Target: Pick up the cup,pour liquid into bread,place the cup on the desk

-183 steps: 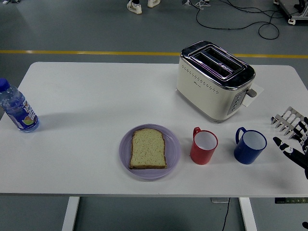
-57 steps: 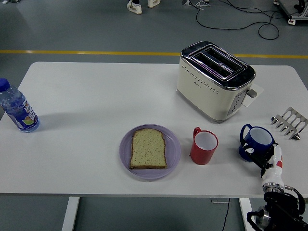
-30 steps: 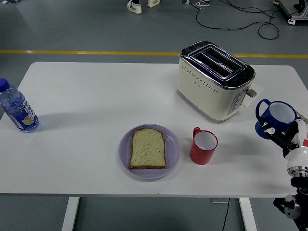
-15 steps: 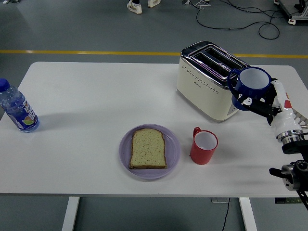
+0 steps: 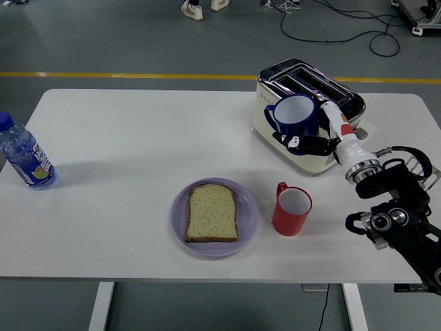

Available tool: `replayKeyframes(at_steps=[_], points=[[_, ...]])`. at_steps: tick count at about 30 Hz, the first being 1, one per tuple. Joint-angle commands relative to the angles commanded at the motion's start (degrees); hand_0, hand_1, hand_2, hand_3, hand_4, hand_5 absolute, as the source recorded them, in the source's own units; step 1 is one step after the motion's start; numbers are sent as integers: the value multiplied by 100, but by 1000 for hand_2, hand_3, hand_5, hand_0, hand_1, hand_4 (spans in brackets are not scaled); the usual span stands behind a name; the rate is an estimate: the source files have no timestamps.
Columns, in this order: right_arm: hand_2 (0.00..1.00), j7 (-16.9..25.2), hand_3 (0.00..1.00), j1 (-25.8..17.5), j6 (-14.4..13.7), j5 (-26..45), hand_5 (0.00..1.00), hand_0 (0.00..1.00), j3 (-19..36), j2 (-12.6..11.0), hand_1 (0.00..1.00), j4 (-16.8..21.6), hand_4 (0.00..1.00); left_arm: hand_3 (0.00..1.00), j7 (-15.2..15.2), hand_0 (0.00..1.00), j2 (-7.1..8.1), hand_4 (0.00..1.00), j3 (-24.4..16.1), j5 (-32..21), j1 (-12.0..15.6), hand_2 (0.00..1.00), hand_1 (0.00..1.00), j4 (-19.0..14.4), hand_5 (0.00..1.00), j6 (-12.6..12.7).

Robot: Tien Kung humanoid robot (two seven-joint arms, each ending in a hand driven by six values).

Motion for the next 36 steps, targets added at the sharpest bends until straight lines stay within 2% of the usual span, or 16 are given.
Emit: replayKeyframes(at_steps=[5,10,15,22,27,31,36], points=[[521,-392,540,442,-91,-923,2,341,-514,51,363,-153,636,527,-3,646,-1,298,-17,-22,9,588,612,-2,761,3],[522,-708,541,751,95,-2000,2,342,-978,42,364,-258,633,526,-2,646,-2,298,-18,-39,12,588,612,-1,761,5],[522,-902,541,923,257,-2733,2,330,-1314,15,363,-377,629,526,-1,647,3,297,-15,-44,11,588,612,0,759,7],[521,-1436,542,1153,258,-3882,2,325,-1790,-61,363,-477,621,527,0,647,7,297,2,-65,21,588,613,0,757,5],[523,-1737,543,1340,411,-4419,2,341,-2128,-94,373,-559,614,527,2,648,3,298,14,-80,30,589,613,1,757,5],[533,-1974,546,1546,656,-4691,2,366,-2470,-158,387,-636,602,527,1,648,1,298,18,-93,25,588,614,-2,756,7],[533,-2273,546,1764,739,-4902,2,366,-2850,-230,387,-651,602,527,0,648,3,298,11,-103,25,588,614,-1,756,8]])
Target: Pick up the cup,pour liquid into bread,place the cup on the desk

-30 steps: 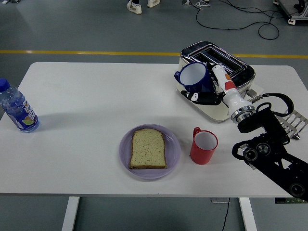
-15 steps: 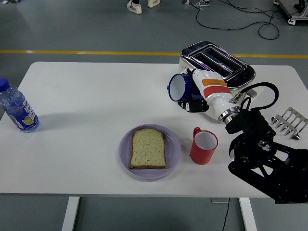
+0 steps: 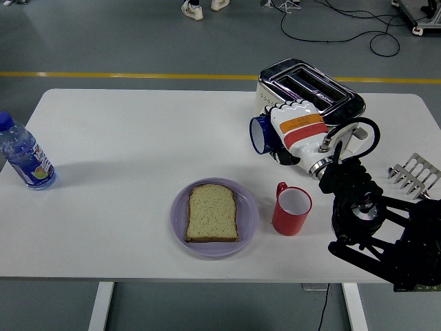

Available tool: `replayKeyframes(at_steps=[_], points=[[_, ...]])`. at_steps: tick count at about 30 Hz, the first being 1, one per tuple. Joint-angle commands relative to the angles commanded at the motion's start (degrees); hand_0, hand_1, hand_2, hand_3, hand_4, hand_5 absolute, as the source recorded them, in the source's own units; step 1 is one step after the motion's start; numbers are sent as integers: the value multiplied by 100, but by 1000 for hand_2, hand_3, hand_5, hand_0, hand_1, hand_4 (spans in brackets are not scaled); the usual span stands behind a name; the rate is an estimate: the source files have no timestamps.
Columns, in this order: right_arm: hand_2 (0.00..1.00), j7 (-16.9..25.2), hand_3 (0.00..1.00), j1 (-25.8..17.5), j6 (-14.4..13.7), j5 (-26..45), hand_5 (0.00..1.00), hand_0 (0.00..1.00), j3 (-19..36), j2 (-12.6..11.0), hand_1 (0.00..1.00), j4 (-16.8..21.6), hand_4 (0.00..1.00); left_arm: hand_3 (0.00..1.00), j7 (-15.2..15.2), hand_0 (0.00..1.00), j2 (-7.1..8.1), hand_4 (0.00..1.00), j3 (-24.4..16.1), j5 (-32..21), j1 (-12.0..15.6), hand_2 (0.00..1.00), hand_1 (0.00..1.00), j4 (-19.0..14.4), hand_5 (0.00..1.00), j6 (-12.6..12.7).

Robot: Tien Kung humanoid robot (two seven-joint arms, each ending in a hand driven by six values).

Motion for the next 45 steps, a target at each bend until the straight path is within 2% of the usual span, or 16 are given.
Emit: replayKeyframes(at_steps=[1,4,13,21,29,33,35,37,40,45], points=[[541,-17,549,80,13,-68,2,395,-131,-15,395,11,593,527,0,648,-3,298,4,-5,5,588,614,0,756,0],[541,-17,549,216,17,-148,2,395,-361,-36,395,28,593,527,1,648,-4,298,12,-12,10,588,614,-1,756,-1],[549,-17,551,751,9,-423,2,400,-1543,-104,415,208,580,527,1,648,-13,298,40,-51,23,589,614,0,757,1],[550,-17,552,701,97,-594,2,399,-1690,-62,419,218,575,526,2,648,-25,298,57,-67,42,589,616,-1,757,1],[552,-17,554,708,66,-594,2,399,-1646,-95,424,224,562,527,5,648,-31,296,88,-79,66,590,618,3,754,0],[553,-17,554,537,-5,-525,2,408,-1420,-106,424,195,551,527,9,649,-30,296,126,-82,79,590,618,3,755,-2],[553,-17,554,282,-152,-356,2,408,-1074,-173,424,169,551,527,10,649,-31,296,148,-81,82,590,618,2,755,0],[552,-17,553,26,-354,-186,2,417,-657,-233,426,163,553,527,8,649,-28,299,136,-73,85,590,618,-3,758,1],[552,211,553,-396,-791,408,2,417,5,-334,426,188,553,527,3,649,-26,299,126,-78,96,590,618,2,758,3],[548,1304,555,-1016,-1216,1637,2,411,1200,-446,418,222,521,527,8,649,-19,298,178,-61,91,590,618,5,757,-3]])
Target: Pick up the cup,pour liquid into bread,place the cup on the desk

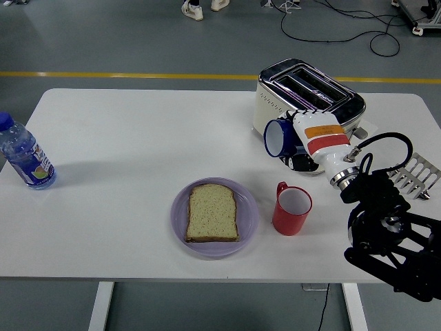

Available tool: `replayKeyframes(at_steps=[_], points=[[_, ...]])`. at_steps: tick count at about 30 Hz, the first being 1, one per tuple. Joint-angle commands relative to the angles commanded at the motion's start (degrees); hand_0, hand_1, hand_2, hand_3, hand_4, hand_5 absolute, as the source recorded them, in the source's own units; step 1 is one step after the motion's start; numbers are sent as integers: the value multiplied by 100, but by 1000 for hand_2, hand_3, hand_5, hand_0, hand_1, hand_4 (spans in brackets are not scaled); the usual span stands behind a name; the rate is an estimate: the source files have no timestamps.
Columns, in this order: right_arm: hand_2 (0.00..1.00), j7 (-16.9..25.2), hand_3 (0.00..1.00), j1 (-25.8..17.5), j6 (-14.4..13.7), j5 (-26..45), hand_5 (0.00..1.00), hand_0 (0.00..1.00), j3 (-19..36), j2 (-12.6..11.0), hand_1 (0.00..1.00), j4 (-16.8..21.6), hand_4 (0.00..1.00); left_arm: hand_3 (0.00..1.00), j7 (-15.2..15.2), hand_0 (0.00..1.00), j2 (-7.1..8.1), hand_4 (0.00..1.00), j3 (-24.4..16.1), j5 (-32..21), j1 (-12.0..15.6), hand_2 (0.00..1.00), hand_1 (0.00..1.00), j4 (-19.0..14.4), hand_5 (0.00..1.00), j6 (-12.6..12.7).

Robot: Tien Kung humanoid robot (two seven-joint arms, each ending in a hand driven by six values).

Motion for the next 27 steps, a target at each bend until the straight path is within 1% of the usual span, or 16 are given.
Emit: replayKeyframes(at_steps=[1,3,8,12,14,15,18,20,21,23,25,27], points=[[548,198,555,-126,-78,223,2,411,200,-27,418,26,521,527,-1,649,1,298,1,6,2,590,618,-1,757,-1],[548,608,555,-325,-136,670,2,411,597,-84,418,74,521,527,-2,649,2,298,-5,9,0,590,618,-3,757,-2],[547,1698,554,-797,-3,1937,2,423,1486,-214,417,240,513,527,-7,649,6,298,-67,49,-22,589,617,-7,755,-2],[546,2465,553,-1132,36,2868,2,431,2004,-239,416,321,510,527,-8,648,5,298,-129,76,-39,589,617,-6,753,-1],[546,2690,553,-1234,28,3352,2,431,2150,-239,416,322,510,527,-8,648,4,298,-143,89,-46,589,617,-5,753,-1],[546,2853,553,-1351,8,3612,2,431,2281,-245,416,310,510,527,-7,648,3,298,-155,101,-53,589,617,-5,753,-1],[546,3119,553,-1556,-13,4277,2,427,2475,-255,416,275,513,527,-7,647,2,298,-164,106,-60,590,617,-3,752,-1],[546,3398,553,-1763,0,4712,2,427,2641,-240,416,214,513,527,-6,647,6,298,-165,113,-70,590,617,-5,752,-3],[546,3456,553,-1798,2,4841,2,427,2668,-238,416,204,513,527,-6,647,7,298,-165,114,-72,590,617,-6,752,-3],[543,3731,548,-1984,7,4922,2,444,2815,-190,419,60,516,527,-4,647,6,297,-173,130,-78,591,616,-6,756,-3],[543,4008,548,-2179,77,5042,2,444,2945,-136,419,-110,516,527,-3,647,6,297,-174,132,-82,591,616,-7,756,-4],[543,4167,548,-2304,126,5166,2,444,3007,-97,419,-241,516,527,-4,647,6,297,-175,134,-84,591,616,-7,756,-4]])
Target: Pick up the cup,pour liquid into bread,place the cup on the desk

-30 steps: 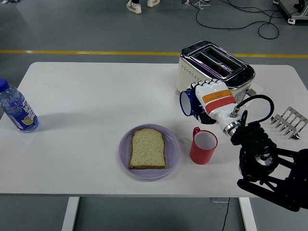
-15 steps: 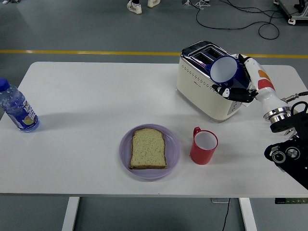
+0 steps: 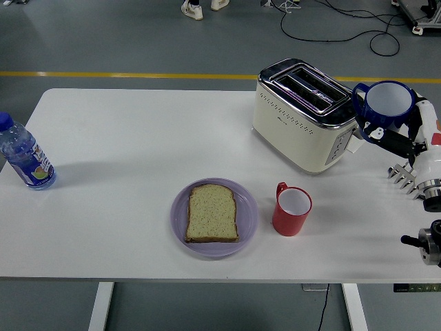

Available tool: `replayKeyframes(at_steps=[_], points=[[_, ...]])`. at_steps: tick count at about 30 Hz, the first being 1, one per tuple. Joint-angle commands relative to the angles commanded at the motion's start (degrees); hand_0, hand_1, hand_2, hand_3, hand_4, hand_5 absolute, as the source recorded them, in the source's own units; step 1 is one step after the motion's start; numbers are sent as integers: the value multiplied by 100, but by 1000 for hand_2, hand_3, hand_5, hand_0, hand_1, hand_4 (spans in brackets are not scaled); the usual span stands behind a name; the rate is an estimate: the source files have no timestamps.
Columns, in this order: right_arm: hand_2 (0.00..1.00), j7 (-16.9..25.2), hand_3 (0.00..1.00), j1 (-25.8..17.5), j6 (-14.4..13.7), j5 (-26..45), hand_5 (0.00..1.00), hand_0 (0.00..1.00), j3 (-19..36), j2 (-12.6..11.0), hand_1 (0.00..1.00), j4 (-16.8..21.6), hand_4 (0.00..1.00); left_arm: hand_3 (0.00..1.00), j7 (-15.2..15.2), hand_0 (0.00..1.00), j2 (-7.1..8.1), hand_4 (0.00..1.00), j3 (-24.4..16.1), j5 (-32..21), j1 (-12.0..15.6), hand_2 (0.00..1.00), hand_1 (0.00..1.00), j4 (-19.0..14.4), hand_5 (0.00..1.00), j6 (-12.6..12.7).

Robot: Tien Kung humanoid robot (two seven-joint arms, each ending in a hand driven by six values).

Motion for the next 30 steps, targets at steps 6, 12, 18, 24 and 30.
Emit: replayKeyframes(at_steps=[6,12,18,24,30], points=[[540,590,546,-293,188,412,2,439,142,202,416,-537,495,527,1,647,-1,297,13,10,-1,590,616,1,758,-1],[541,1128,547,-456,408,646,2,441,191,424,417,-1057,494,527,3,647,-1,296,25,12,2,591,616,3,758,-3],[545,1658,547,-501,470,842,2,445,20,673,426,-1654,497,527,6,647,1,295,42,11,1,590,616,1,759,-7],[556,1768,547,-514,524,989,2,453,-204,973,443,-2170,537,527,8,647,-2,296,53,3,2,590,615,2,758,-7],[555,1880,549,-419,552,985,2,463,-416,1134,438,-2612,559,527,5,647,-7,296,39,1,12,590,614,4,760,-5]])
